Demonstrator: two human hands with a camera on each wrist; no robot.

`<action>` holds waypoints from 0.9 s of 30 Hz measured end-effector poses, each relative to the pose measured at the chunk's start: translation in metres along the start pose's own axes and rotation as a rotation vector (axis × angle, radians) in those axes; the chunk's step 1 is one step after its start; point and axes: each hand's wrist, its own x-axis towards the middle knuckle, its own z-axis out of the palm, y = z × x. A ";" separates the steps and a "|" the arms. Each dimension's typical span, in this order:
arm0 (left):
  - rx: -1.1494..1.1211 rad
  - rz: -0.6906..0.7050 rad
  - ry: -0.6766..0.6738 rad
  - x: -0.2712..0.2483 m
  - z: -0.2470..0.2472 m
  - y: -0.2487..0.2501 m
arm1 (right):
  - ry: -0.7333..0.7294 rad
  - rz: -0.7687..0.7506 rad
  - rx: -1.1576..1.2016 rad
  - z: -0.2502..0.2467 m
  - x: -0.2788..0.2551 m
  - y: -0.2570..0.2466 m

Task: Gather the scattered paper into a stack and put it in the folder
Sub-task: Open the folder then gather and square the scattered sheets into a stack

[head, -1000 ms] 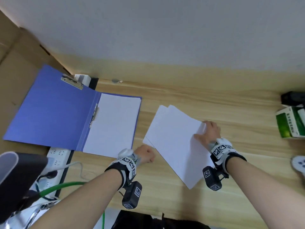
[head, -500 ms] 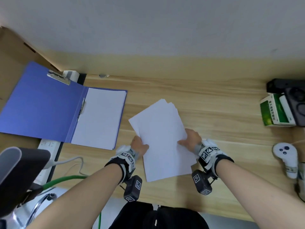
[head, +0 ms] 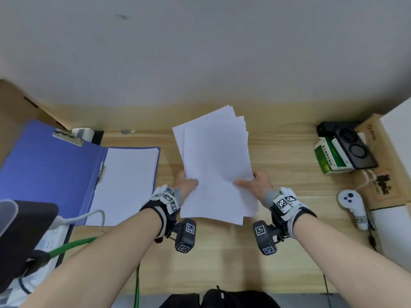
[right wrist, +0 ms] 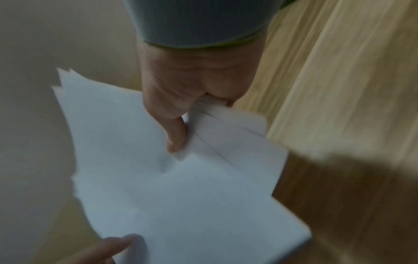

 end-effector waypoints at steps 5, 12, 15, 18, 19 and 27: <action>-0.135 0.249 0.061 -0.015 -0.027 0.056 | 0.101 -0.109 0.068 -0.004 0.002 -0.042; -0.122 0.330 0.030 -0.026 -0.041 0.057 | 0.123 -0.195 0.171 0.013 -0.011 -0.064; -0.167 0.338 0.009 -0.029 -0.036 0.044 | 0.089 -0.159 0.183 0.027 -0.015 -0.060; -0.221 0.348 0.010 -0.030 -0.036 0.040 | 0.111 -0.130 0.217 0.036 -0.015 -0.061; -0.236 0.345 0.017 -0.030 -0.037 0.041 | 0.123 -0.124 0.234 0.037 -0.014 -0.063; -0.211 0.274 0.050 -0.020 -0.048 0.016 | 0.060 -0.031 0.187 0.059 -0.009 -0.049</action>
